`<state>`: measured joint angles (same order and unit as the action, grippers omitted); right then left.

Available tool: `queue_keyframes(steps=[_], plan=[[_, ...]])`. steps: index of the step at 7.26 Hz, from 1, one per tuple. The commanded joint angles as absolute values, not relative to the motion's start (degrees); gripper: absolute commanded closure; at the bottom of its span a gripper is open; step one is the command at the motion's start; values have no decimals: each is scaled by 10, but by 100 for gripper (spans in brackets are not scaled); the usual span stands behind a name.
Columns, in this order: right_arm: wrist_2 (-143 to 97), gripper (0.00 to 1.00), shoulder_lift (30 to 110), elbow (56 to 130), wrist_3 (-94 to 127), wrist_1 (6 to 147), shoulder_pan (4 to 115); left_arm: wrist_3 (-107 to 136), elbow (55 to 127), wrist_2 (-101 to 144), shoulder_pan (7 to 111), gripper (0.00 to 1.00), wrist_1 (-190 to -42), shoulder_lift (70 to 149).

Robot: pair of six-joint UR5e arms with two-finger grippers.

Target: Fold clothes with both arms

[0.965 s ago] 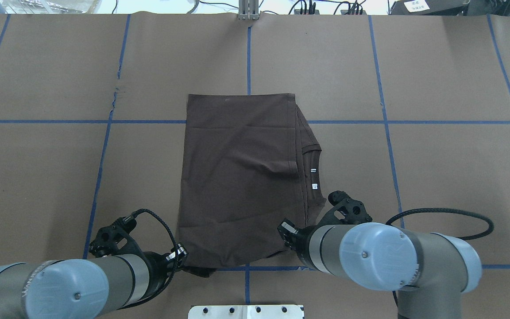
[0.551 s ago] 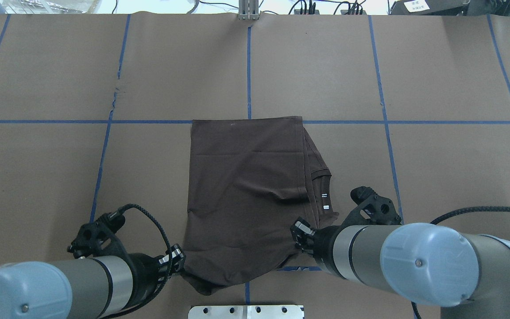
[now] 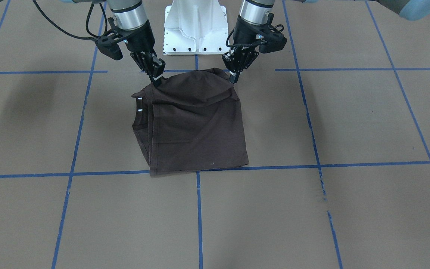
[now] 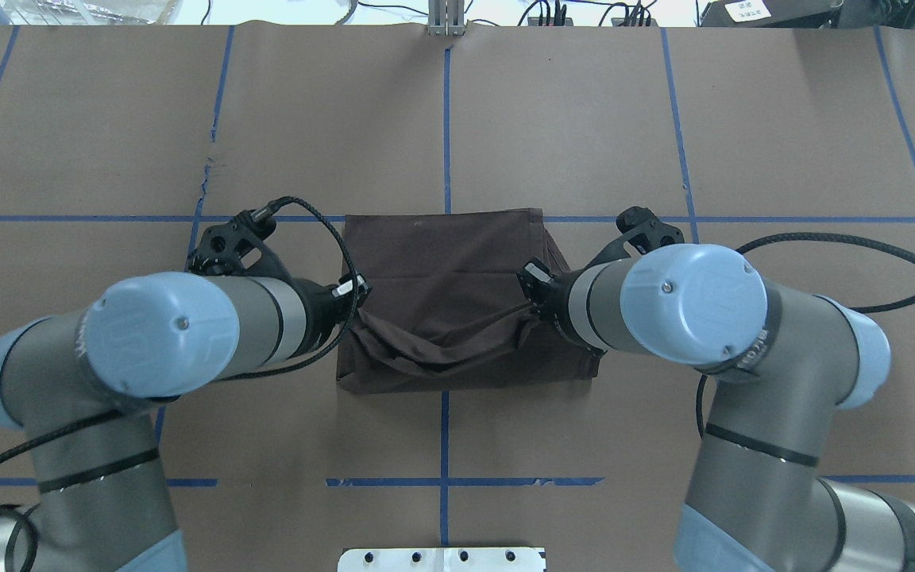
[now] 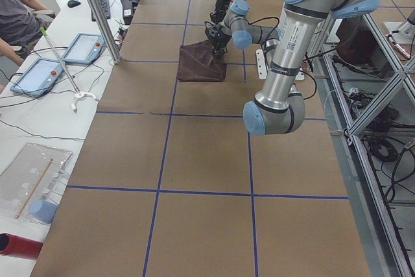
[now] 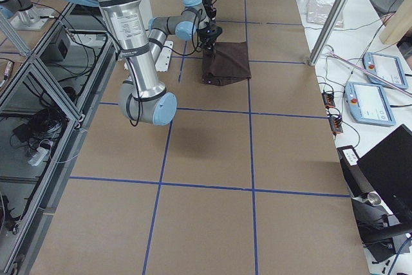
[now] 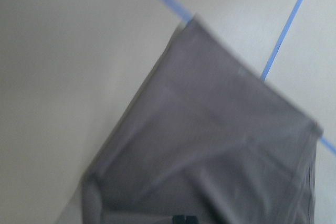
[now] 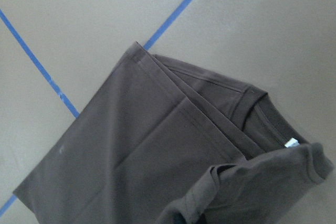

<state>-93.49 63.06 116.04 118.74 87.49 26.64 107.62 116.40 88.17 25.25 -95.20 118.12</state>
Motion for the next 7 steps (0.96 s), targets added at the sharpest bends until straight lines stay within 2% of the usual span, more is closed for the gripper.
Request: queue_keyframes(steps=[1, 2, 3, 4, 5, 6, 7], plan=[[-966, 100, 581, 1042, 1175, 810, 322, 1023, 1057, 881, 307, 100, -1026, 1206], [-972, 100, 556, 979, 1144, 796, 339, 1006, 989, 878, 322, 100, -1095, 1215], [-991, 42, 504, 857, 1097, 733, 371, 945, 875, 878, 362, 62, -1155, 1261], [-1000, 0, 444, 708, 1053, 623, 399, 888, 786, 877, 393, 1, -1197, 1292], [-1033, 0, 438, 691, 997, 603, 438, 863, 787, 881, 422, 0, -1225, 1288], [-1093, 0, 442, 692, 983, 602, 474, 850, 828, 894, 425, 0, -1220, 1273], [-1129, 0, 457, 693, 960, 603, 491, 847, 918, 932, 426, 0, -1220, 1207]])
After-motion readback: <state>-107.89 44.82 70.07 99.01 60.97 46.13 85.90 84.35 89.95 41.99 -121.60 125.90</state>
